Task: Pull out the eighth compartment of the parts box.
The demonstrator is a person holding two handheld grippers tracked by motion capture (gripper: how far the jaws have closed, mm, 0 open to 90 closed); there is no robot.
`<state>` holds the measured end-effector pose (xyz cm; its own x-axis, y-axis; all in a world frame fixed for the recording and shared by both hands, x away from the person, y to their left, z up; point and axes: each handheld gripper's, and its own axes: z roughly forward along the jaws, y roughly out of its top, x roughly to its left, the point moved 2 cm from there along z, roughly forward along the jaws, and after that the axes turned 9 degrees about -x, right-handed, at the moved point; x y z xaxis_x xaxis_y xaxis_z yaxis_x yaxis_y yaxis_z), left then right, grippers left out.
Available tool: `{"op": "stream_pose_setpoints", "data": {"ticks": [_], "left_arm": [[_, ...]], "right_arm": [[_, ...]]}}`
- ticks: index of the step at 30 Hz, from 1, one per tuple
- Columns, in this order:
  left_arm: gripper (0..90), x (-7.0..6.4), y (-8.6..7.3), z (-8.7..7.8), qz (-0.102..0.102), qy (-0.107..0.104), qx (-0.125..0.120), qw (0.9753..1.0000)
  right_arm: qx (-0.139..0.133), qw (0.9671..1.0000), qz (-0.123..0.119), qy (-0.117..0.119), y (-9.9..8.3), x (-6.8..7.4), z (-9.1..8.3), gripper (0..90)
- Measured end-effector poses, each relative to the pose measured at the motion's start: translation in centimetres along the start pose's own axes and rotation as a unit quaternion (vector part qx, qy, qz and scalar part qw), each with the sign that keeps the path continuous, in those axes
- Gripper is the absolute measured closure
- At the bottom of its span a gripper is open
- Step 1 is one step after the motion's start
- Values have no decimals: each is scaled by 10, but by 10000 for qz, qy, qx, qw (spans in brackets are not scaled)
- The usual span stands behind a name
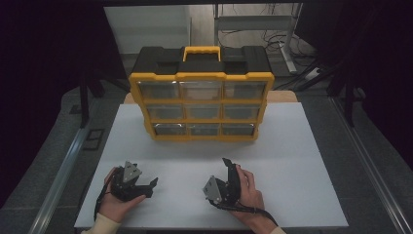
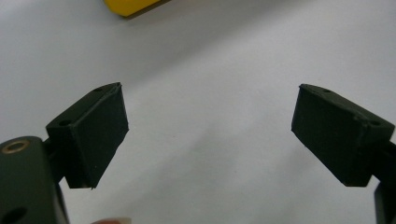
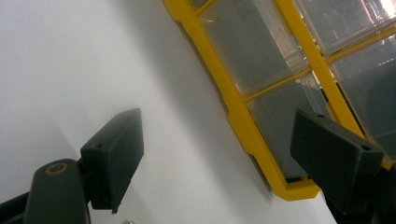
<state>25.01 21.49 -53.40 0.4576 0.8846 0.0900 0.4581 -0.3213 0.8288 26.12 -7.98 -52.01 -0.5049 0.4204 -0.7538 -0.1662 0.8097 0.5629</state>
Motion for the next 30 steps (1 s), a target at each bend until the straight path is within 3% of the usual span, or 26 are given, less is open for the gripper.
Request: {"op": "stream_pose_setpoints", "data": {"ticks": [13,23,30], "left_arm": [[113,0,0,0,9,8,7,10000],[113,0,0,1,27,12,29,10000],[113,0,-1,1,31,11,36,10000]], "right_arm": [[-23,9995,-255,-172,1,0,0,175],[18,9966,-762,-312,1,3,2,176],[62,9950,-933,-350,3,6,3,178]]}}
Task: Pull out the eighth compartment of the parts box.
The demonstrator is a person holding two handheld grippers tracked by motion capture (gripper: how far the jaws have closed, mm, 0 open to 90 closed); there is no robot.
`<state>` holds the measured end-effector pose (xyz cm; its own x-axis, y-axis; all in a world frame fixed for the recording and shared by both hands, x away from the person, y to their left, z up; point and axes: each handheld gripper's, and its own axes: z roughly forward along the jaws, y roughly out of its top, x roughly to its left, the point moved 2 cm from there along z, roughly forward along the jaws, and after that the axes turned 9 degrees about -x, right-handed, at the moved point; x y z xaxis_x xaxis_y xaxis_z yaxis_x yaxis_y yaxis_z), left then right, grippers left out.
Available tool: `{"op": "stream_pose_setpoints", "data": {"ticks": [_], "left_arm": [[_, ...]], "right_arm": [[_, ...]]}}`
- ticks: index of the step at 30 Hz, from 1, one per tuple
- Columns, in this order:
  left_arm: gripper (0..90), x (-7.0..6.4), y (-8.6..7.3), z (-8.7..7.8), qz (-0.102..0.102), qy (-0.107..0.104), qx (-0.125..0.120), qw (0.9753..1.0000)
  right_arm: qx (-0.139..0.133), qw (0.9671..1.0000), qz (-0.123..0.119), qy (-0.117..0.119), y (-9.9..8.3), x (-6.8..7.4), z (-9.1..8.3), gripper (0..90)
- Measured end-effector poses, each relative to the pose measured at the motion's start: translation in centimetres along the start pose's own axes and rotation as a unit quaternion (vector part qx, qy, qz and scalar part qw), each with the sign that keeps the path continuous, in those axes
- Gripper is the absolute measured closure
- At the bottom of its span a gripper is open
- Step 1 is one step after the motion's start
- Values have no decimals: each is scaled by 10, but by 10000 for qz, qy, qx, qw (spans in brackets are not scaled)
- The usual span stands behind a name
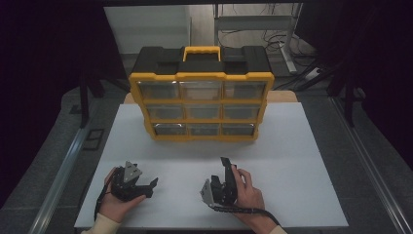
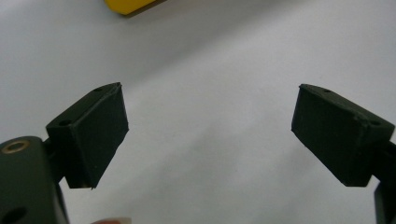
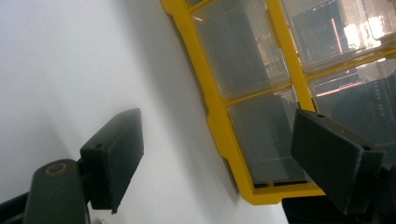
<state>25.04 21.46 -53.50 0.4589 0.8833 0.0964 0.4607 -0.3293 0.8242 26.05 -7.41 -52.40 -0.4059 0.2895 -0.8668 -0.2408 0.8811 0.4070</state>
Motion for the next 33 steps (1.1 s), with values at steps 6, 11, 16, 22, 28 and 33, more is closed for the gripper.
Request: {"op": "stream_pose_setpoints", "data": {"ticks": [6,11,16,22,28,33], "left_arm": [[113,0,0,0,-1,-3,5,10000],[113,0,0,0,2,-1,4,10000],[113,0,0,1,0,-2,11,10000],[113,0,0,1,1,-3,11,10000],[113,0,0,1,1,-4,9,10000],[113,0,0,1,0,-3,8,10000]], "right_arm": [[24,9999,-104,-6,1,2,2,181],[52,9998,-195,-40,2,3,3,184],[51,9994,-321,-85,3,5,6,188],[49,9989,-470,-77,6,9,8,190],[43,9983,-583,-64,9,12,10,191],[59,9979,-642,-69,10,13,12,193]]}}
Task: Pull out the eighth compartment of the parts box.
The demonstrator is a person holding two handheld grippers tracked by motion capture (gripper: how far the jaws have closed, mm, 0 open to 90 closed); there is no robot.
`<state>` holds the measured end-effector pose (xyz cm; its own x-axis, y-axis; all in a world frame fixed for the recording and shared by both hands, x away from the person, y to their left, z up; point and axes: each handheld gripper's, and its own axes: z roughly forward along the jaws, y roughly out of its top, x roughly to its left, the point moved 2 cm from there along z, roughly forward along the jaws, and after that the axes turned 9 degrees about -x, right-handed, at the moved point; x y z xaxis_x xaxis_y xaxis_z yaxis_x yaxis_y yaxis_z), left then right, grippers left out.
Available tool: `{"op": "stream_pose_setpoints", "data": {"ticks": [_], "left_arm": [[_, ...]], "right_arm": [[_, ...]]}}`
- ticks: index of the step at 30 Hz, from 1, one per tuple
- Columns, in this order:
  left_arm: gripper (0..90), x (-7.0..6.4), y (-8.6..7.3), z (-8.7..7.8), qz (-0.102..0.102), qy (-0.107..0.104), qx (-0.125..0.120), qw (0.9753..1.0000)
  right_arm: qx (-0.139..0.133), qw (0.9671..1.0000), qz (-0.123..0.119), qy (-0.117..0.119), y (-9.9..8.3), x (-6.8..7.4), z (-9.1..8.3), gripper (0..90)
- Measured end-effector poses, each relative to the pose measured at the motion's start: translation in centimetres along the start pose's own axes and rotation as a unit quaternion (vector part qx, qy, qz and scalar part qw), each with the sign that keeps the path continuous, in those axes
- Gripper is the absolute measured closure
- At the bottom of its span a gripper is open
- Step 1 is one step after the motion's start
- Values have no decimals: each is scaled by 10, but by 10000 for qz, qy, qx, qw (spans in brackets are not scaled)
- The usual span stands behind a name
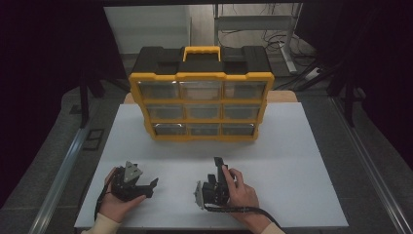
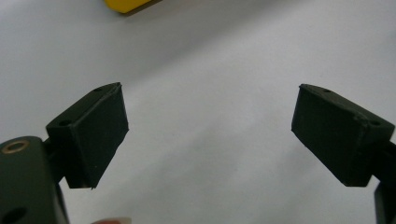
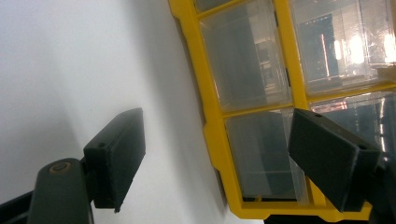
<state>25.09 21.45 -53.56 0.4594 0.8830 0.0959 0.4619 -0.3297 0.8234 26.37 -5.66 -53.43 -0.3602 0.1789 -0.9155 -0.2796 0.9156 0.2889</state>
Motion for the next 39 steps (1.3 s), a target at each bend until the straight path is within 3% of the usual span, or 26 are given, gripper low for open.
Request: {"op": "stream_pose_setpoints", "data": {"ticks": [20,39], "left_arm": [[113,0,0,0,10,1,-1,10000],[113,0,0,1,22,-3,11,10000]], "right_arm": [[76,9999,-95,-91,2,3,11,194],[95,9997,-106,-183,2,-5,18,196]]}}
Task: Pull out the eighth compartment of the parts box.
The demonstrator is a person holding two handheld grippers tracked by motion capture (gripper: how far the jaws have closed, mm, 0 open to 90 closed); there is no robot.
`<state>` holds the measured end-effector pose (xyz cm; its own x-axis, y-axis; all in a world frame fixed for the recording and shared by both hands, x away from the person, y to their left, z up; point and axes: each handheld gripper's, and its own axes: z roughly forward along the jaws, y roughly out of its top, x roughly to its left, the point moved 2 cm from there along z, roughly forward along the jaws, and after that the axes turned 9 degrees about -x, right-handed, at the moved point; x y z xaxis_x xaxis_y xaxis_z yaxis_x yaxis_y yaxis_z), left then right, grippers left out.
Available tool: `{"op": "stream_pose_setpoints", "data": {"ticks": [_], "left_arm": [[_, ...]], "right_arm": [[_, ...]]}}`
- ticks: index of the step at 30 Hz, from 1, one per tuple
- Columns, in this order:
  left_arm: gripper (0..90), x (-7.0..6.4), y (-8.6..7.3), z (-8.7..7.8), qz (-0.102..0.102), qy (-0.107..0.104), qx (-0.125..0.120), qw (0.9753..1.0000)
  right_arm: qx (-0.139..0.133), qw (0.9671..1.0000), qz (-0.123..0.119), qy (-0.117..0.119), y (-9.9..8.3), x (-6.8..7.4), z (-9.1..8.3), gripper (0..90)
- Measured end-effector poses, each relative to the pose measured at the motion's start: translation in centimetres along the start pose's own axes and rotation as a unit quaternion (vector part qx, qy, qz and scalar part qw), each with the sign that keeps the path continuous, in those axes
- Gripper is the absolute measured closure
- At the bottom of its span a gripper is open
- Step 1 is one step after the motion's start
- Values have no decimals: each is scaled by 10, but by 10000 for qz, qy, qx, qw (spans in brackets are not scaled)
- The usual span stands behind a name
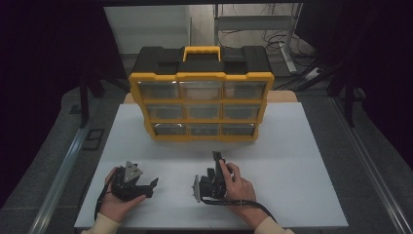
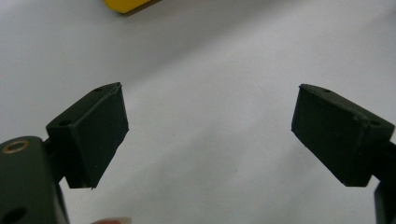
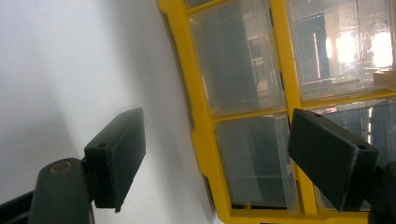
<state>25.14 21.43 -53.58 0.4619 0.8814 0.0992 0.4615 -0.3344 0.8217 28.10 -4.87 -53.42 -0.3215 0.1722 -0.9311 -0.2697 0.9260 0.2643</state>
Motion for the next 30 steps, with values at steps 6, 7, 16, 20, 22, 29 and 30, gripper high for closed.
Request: {"op": "stream_pose_setpoints", "data": {"ticks": [6,7,16,20,22,29,30], "left_arm": [[113,0,0,0,-2,6,6,10000],[113,0,0,0,-4,7,6,10000],[113,0,0,0,-6,4,6,10000],[113,0,0,0,5,1,7,10000],[113,0,0,0,2,1,7,10000],[113,0,0,0,1,4,0,10000],[113,0,0,0,1,4,1,10000]], "right_arm": [[11,10000,0,-25,0,-2,3,196],[16,10000,1,-28,1,-2,4,196],[22,10000,-2,-24,1,-5,9,203],[22,10000,-9,-24,2,-6,11,204],[11,10000,-8,-41,3,-6,13,204],[30,10000,16,-46,3,-9,17,205],[42,10000,7,-51,3,-10,18,205]]}}
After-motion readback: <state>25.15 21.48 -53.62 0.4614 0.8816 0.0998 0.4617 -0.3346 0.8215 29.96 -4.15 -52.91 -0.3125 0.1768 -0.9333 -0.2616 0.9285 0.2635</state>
